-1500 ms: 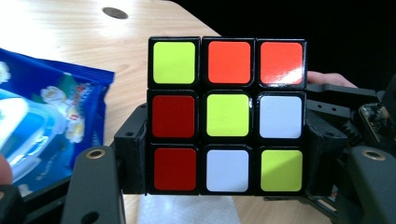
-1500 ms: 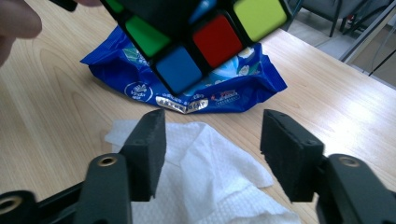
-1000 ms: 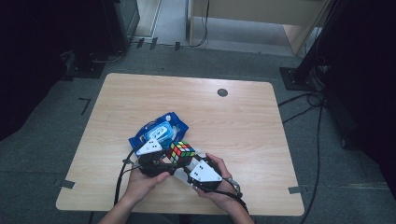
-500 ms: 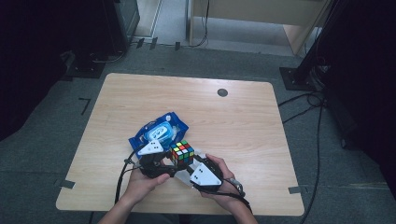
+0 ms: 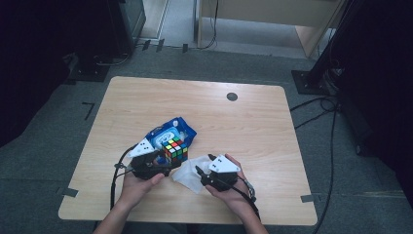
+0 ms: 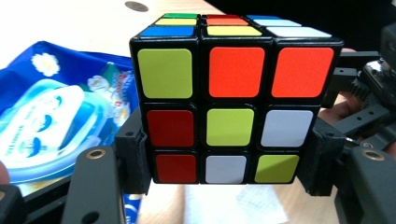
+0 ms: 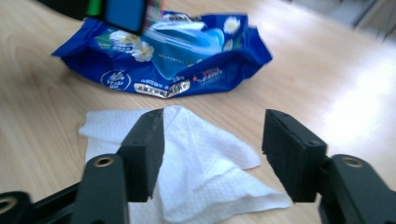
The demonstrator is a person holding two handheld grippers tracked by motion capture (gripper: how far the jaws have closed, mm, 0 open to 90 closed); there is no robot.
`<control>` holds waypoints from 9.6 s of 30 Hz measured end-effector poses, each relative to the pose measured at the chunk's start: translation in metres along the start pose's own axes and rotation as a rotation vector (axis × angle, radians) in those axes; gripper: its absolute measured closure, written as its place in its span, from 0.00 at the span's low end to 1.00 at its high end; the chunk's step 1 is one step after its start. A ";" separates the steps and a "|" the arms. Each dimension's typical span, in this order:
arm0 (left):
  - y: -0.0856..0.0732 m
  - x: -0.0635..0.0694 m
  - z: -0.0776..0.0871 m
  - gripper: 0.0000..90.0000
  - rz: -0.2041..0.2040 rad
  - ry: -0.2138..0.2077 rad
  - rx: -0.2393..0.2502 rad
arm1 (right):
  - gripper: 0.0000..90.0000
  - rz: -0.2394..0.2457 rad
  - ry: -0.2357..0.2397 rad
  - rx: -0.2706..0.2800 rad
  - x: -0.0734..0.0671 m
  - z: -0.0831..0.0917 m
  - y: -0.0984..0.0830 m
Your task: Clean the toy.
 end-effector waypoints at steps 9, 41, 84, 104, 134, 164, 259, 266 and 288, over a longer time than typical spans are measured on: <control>-0.004 0.003 0.000 0.38 -0.048 0.058 0.021 | 0.41 -0.113 0.047 -0.162 -0.025 -0.045 -0.005; -0.020 0.047 -0.034 0.38 -0.345 0.131 -0.081 | 0.99 -0.139 0.092 0.168 0.005 0.024 0.029; -0.010 0.035 -0.017 0.38 -0.268 0.103 -0.020 | 0.97 -0.083 0.139 0.277 -0.015 0.045 0.038; -0.012 0.041 -0.026 0.38 -0.297 0.113 -0.058 | 0.96 -0.015 0.193 0.257 -0.036 0.045 0.041; -0.008 0.030 -0.016 0.38 -0.230 0.053 0.006 | 0.82 -0.285 0.187 0.214 0.010 0.032 0.024; -0.010 0.038 -0.020 0.38 -0.234 -0.013 0.007 | 0.99 -0.193 0.188 0.294 -0.006 0.047 0.032; -0.018 0.021 -0.019 0.38 -0.215 0.109 0.062 | 0.70 -0.293 -0.131 -0.161 0.037 -0.032 -0.026; -0.020 0.027 -0.025 0.38 -0.272 0.102 0.022 | 0.98 -0.343 -0.037 -0.088 0.050 -0.017 -0.026; -0.020 0.039 -0.032 0.38 -0.302 0.064 -0.009 | 0.98 -0.159 0.358 0.175 -0.031 0.036 0.043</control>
Point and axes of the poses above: each handheld gripper's, and its own axes: z roughly backward along the jaws, y roughly out of its top, x roughly to its right, the point moved 3 cm from there along -z, roughly forward along the jaws, and after that the axes turned 10 degrees about -x, right-handed, at the moved point
